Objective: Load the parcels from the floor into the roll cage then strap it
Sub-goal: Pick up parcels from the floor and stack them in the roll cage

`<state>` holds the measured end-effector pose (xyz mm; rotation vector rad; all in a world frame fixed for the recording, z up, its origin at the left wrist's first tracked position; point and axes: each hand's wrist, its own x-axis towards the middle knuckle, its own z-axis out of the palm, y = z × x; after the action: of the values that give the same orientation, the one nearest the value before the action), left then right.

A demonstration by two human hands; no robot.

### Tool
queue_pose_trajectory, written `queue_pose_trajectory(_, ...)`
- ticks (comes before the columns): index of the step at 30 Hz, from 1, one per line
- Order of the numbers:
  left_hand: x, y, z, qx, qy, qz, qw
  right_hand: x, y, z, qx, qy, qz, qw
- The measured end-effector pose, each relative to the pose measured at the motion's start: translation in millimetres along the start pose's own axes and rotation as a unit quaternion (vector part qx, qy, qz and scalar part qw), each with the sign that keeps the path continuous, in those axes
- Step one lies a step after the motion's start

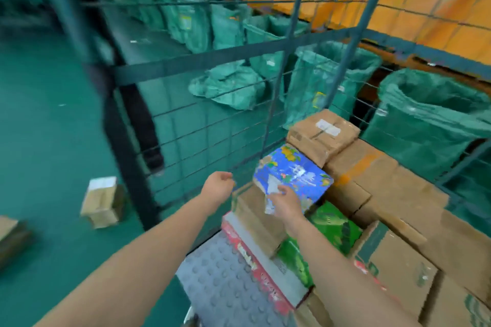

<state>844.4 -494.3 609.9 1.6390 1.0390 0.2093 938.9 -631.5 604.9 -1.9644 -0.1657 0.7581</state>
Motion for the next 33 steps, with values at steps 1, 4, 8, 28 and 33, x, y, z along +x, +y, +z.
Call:
queue_pose_trajectory(1, -15.5, -13.9, -13.7, -0.011, 0.021, -0.014, 1.000, -12.9, 2.0, 14.1, -0.019, -0.023, -0.016, 0.999)
queue_pose_trajectory(4, -49.4, -52.8, -57.0, -0.034, 0.073, -0.062, 0.995, -37.9, 4.4, 60.5, -0.059, -0.097, -0.044, 0.993)
queue_pose_trajectory(8, -88.9, -96.0, -122.1, -0.057, 0.144, -0.090, 0.984, -73.4, -5.2, 129.4, -0.115, -0.209, -0.054, 0.970)
queue_pose_trajectory(28, -98.3, -257.3, -414.5, -0.084, 0.261, -0.195, 0.942, -134.9, -50.6, 448.2, -0.174, -0.338, -0.041, 0.924)
queue_pose_trajectory(33, -60.3, -278.3, -476.9, -0.063, 0.225, -0.191, 0.953, -130.4, -67.5, 508.5, -0.148, -0.313, -0.018, 0.938)
